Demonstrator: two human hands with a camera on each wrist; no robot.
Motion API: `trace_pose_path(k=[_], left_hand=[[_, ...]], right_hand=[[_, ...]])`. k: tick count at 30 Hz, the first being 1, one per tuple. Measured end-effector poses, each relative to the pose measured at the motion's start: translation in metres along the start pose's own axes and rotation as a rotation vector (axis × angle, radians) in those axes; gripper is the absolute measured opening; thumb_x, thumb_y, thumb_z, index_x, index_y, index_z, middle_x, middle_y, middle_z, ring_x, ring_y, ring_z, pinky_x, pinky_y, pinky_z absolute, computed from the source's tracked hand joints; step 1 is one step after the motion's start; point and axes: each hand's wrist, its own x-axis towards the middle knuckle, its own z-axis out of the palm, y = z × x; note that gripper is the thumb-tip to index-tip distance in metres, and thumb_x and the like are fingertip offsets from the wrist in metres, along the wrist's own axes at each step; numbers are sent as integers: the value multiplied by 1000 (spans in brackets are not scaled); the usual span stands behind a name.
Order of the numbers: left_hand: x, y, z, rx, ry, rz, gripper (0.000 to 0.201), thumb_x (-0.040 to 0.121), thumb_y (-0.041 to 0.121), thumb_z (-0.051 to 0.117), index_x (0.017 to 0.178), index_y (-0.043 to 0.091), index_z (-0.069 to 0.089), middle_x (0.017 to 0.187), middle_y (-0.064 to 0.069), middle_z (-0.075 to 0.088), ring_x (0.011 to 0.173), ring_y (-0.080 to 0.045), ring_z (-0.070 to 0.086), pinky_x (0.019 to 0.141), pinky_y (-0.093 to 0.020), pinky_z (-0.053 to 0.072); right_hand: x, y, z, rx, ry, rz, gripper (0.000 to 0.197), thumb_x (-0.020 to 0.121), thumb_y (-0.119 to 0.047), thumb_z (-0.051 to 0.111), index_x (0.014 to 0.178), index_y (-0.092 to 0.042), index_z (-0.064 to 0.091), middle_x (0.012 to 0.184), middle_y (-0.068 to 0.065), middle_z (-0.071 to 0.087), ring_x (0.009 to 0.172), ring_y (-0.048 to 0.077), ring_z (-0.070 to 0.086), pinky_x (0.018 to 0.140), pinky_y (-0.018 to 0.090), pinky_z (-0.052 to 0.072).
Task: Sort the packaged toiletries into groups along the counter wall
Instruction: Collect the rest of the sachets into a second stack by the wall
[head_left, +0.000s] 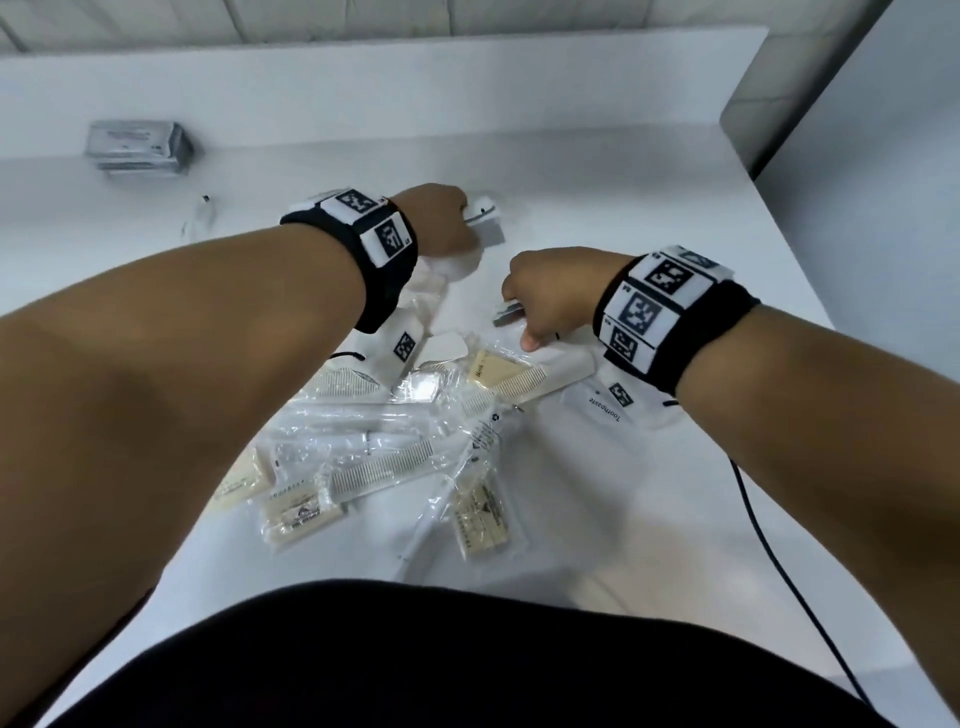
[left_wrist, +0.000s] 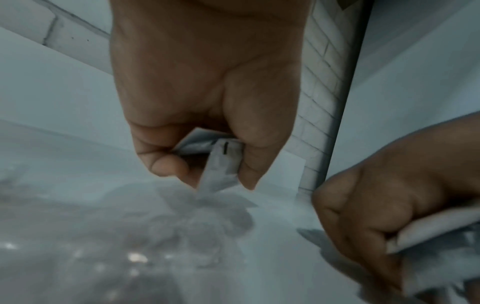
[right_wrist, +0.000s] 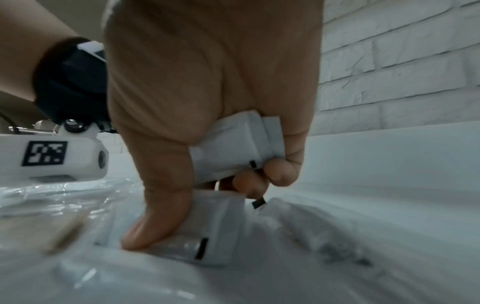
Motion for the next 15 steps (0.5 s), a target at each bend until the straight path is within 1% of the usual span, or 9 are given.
trace_pose_path(k=[1, 3, 4, 6, 8, 9, 11, 13, 15], left_hand=[[-6, -1, -3, -115, 13, 15, 19, 89, 27, 52, 97, 10, 47, 98, -8, 60, 86, -27, 55, 74, -34, 46], [-21, -4, -11, -474, 11, 0, 18, 92, 23, 50, 103, 9, 44, 95, -9, 66, 81, -25, 63, 72, -39, 54], [-30, -7, -14, -637, 15, -16, 19, 94, 21, 49, 107, 10, 42, 93, -9, 68, 79, -24, 66, 71, -39, 56], [-53, -14, -20, -840, 34, -18, 20, 96, 21, 45, 113, 13, 39, 89, -7, 67, 77, -22, 69, 68, -39, 57], [-77, -27, -22, -962, 41, -7, 18, 98, 22, 43, 114, 15, 41, 83, -6, 63, 74, -23, 68, 65, -37, 56], [-89, -33, -22, -1007, 42, -16, 16, 99, 21, 44, 114, 16, 44, 80, -4, 61, 73, -22, 67, 63, -35, 55], [-113, -47, -18, -1052, 59, -43, 14, 98, 21, 46, 111, 16, 51, 76, -2, 59, 71, -19, 65, 58, -31, 52], [-137, -60, -11, -1085, 93, -67, 10, 98, 22, 49, 104, 16, 54, 76, -1, 59, 71, -17, 64, 58, -29, 50], [-158, -72, -4, -1124, 133, -97, 5, 96, 21, 52, 97, 17, 55, 78, 0, 59, 75, -15, 65, 60, -27, 51]], right_hand=[[-3, 0, -1, 16, 32, -3, 26, 83, -35, 67, 92, -16, 52, 95, 1, 51, 86, 24, 55, 67, 31, 39], [-17, 4, -4, 131, 172, 2, 21, 90, -32, 57, 92, -16, 44, 85, -1, 46, 83, 24, 50, 66, 29, 33], [-28, 6, -7, 217, 237, 20, 20, 92, -29, 54, 95, -14, 42, 82, -1, 45, 81, 25, 49, 63, 30, 31], [-51, 13, -5, 387, 309, 114, 23, 93, -23, 53, 108, -10, 40, 87, 5, 51, 79, 26, 50, 59, 31, 30], [-74, 19, 5, 451, 253, 232, 28, 93, -27, 56, 110, -11, 42, 94, 6, 53, 81, 27, 51, 64, 32, 34], [-84, 20, 15, 408, 181, 277, 31, 90, -33, 60, 105, -11, 45, 94, 4, 53, 82, 25, 51, 65, 32, 36], [-98, 16, 38, 276, 43, 314, 41, 80, -47, 67, 91, -13, 48, 90, 3, 56, 78, 22, 53, 63, 32, 39], [-103, 7, 53, 246, 10, 346, 46, 74, -50, 72, 88, -14, 47, 89, 3, 55, 77, 22, 53, 63, 31, 40], [-103, 3, 57, 250, 14, 382, 46, 73, -47, 74, 89, -14, 46, 94, 6, 51, 79, 23, 53, 63, 31, 40]])
